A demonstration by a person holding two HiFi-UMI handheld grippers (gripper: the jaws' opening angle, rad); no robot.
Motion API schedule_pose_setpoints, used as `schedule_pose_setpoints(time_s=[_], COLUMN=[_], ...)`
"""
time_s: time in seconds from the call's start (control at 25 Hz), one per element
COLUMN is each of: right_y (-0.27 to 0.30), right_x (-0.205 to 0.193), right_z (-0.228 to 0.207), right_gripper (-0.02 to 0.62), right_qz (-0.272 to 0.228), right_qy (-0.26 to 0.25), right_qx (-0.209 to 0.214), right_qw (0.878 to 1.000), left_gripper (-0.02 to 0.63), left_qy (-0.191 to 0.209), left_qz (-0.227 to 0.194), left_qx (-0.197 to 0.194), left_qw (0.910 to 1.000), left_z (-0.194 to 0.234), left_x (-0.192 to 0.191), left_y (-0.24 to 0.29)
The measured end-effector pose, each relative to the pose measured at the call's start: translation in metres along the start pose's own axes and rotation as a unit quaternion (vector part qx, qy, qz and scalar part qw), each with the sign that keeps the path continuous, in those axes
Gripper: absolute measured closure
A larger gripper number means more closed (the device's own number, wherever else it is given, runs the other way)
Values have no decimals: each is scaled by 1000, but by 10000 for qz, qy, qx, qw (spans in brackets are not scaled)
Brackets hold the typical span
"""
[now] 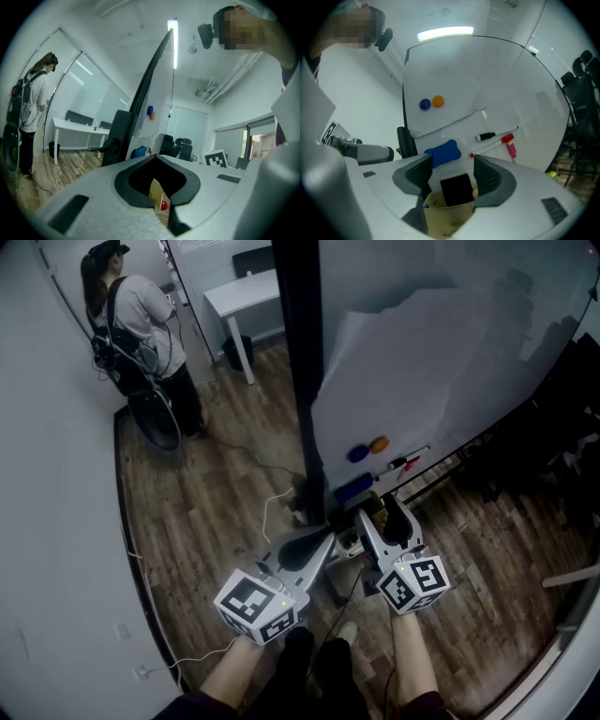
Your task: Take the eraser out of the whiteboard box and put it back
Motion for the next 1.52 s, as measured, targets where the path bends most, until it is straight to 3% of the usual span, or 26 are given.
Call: schedule_pose_setpoints(time_s=[0.68, 1.52], right_y=[-8, -61], right_x=[5, 86], right_z=[-1, 47], right_gripper=[356, 497], right_qz=[-49, -434], right_qy=[104, 170], right_qx=[-29, 224], right_qw=[9999, 9987], left_gripper=[601, 601], left_qy=[-26, 455], left_qz=[-4, -334], left_qx=[-12, -312], left_qw=[10000, 9979], left_z=[0, -39], left_x=[1, 81], left_y=[-2, -11])
Point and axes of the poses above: the fingertips, and each gripper's own axes: y forward along the fingers, z to its left, x out of its top, the point moved 4 cm from there along -y, backward along the fingers, and after that the axes turned 6 degrees about -x, right-handed, at the moved point
